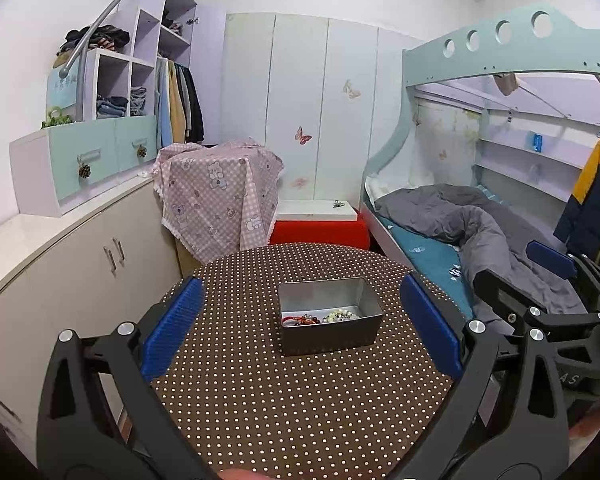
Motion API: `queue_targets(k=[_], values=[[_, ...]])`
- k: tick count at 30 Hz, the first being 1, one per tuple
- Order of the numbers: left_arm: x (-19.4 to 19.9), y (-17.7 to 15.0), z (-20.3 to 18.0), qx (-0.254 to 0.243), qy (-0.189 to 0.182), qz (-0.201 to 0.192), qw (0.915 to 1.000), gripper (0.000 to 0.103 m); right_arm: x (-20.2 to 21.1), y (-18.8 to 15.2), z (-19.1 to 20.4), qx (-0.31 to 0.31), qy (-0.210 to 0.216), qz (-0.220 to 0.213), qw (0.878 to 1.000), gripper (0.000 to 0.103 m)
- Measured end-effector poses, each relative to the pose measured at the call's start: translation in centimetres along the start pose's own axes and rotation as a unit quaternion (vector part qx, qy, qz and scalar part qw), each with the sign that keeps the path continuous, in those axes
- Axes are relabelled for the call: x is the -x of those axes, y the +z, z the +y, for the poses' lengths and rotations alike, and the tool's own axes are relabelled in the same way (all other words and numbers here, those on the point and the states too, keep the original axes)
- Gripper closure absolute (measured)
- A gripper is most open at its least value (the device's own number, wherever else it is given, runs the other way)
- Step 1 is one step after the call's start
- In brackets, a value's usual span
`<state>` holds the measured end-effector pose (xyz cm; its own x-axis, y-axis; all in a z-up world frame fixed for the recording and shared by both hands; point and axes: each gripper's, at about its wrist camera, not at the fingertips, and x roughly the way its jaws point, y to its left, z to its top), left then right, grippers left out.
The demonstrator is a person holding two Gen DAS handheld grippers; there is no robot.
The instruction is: Organize jewelry
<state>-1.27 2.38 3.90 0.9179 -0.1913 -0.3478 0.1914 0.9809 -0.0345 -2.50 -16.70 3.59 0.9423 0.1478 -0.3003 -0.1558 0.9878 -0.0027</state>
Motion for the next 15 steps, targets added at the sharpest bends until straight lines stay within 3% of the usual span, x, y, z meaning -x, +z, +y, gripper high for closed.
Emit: queue_targets(k=[15], values=[[-1.1, -0.3, 0.2, 0.012, 0.007, 0.013, 0.9998, 0.006, -0.8, 0.2, 0.0, -0.008, 0.009, 0.007, 1.0, 0.008]])
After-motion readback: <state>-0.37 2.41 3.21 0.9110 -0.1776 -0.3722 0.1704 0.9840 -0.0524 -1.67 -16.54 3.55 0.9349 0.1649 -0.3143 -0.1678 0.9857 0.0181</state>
